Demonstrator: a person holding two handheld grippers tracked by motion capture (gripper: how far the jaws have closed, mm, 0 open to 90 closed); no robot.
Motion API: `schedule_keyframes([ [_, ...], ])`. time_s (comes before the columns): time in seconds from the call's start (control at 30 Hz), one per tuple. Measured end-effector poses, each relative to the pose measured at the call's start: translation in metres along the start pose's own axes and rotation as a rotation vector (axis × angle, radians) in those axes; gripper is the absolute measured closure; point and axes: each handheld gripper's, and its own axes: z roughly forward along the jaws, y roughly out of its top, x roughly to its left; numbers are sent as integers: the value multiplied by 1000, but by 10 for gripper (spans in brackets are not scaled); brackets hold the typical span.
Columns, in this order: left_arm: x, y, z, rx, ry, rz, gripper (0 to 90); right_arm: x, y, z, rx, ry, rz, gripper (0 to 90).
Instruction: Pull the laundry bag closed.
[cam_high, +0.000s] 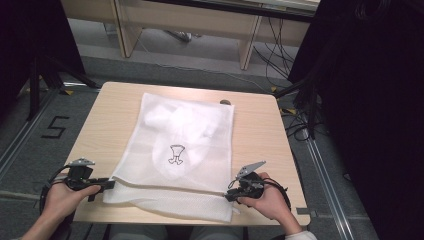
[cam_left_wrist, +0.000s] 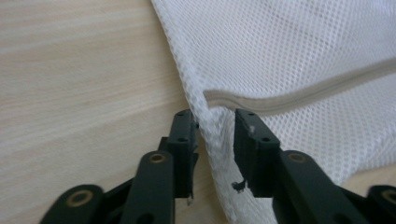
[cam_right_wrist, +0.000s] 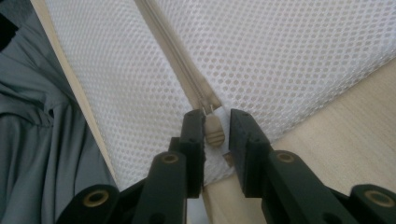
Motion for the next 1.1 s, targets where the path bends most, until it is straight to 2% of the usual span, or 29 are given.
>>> schedule_keyframes([
  [0.03,1,0,-1,-15,9,-2,622,0,0,0,-10,-16,9,737],
  [0.07,1,1,-2,-26,11,-7,604,0,0,-1,-14,0,14,728],
  [0.1,1,1,-2,-26,11,-7,582,-2,0,-2,-34,-26,19,717],
  [0.13,0,1,-1,-64,13,-26,558,-4,1,-2,-52,-23,17,709],
  [0.17,0,2,-3,-68,19,-23,558,-4,1,-2,-52,-23,17,709],
  [0.2,-1,3,-2,-101,20,-26,521,-6,1,-5,-98,-49,49,688],
  [0.23,-1,3,-2,-101,20,-26,505,-6,1,-6,-132,-59,92,673],
  [0.27,-1,4,-2,-123,21,-25,485,-8,2,-8,-145,-64,106,661],
  [0.3,-1,4,-2,-123,21,-25,462,-10,2,-7,-199,-79,128,649],
  [0.33,-2,5,-2,-131,29,-23,462,-10,2,-7,-199,-79,128,649],
  [0.37,-3,5,-2,-147,44,-26,429,-15,2,-9,-256,-125,163,612],
  [0.4,-4,7,-1,-148,60,0,412,-17,2,-13,-244,-149,176,605],
  [0.43,-4,7,-1,-148,60,0,402,-20,2,-13,-262,-153,190,596],
  [0.47,-5,9,0,-157,71,17,391,-22,1,-14,-268,-176,207,588],
  [0.5,-5,9,0,-157,71,17,379,-24,1,-15,-286,-191,225,578],
  [0.53,-7,11,2,-182,80,2,374,-27,0,-14,-314,-201,234,574],
  [0.57,-7,11,2,-182,80,2,371,-28,0,-16,-293,-196,250,571],
  [0.63,-5,11,2,-191,73,-4,372,-29,-1,-16,-306,-213,256,571],
  [0.67,-3,10,-1,-168,84,10,377,-29,-1,-16,-307,-206,258,571],
  [0.7,-3,10,-1,-168,84,10,381,-29,-1,-16,-307,-206,258,571],
  [0.73,-5,10,1,-192,81,-12,381,-28,-1,-15,-306,-202,260,571],
  [0.77,-5,9,1,-186,76,-7,385,-28,0,-13,-313,-189,260,570],
  [0.8,-3,10,-1,-160,78,20,385,-28,0,-13,-313,-189,260,570],
  [0.83,-5,10,1,-184,70,-5,386,-27,0,-13,-304,-188,263,570],
  [1.1,-5,9,2,-175,65,-5,392,-30,-3,-13,-307,-180,271,569],
])
